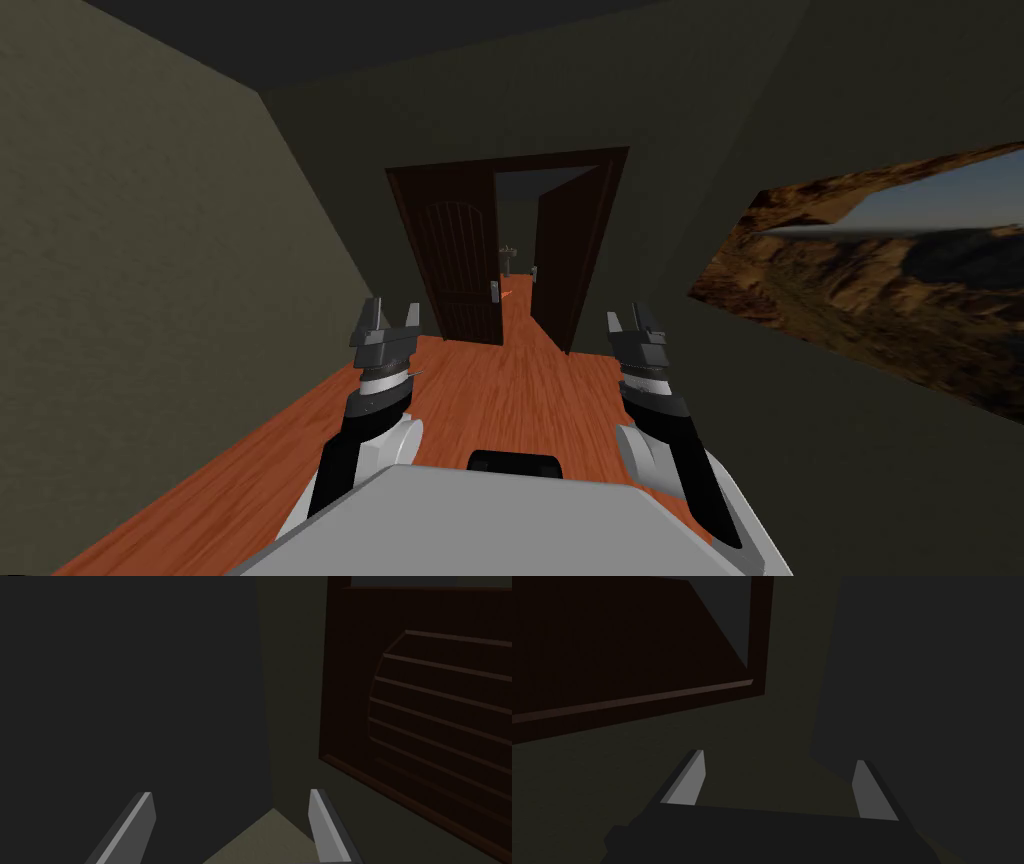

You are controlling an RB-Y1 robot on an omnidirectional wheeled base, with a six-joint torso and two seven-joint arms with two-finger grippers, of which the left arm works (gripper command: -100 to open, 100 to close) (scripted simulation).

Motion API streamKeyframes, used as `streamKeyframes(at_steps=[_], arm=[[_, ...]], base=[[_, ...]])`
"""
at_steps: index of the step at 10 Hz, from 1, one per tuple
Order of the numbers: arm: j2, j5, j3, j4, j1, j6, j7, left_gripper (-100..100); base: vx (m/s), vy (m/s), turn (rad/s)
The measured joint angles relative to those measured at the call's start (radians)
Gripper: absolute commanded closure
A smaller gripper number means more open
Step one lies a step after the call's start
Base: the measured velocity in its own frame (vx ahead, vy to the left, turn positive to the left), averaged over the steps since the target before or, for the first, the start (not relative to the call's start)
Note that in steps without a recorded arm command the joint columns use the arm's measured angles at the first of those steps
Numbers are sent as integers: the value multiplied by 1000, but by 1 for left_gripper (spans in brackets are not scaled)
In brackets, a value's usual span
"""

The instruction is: Push the door open

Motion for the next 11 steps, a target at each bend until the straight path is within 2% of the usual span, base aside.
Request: streamKeyframes(at_steps=[2,4,7,11], arm=[[11,-10,30,44,-16,-3,-1,-100],[18,-19,62,77,-50,18,-5,-100],[27,-33,105,134,-79,24,-8,-100],[46,-48,189,226,-138,44,-8,-100]], base=[[52,59,-206],[35,50,-143],[45,44,-158],[66,64,-180]])
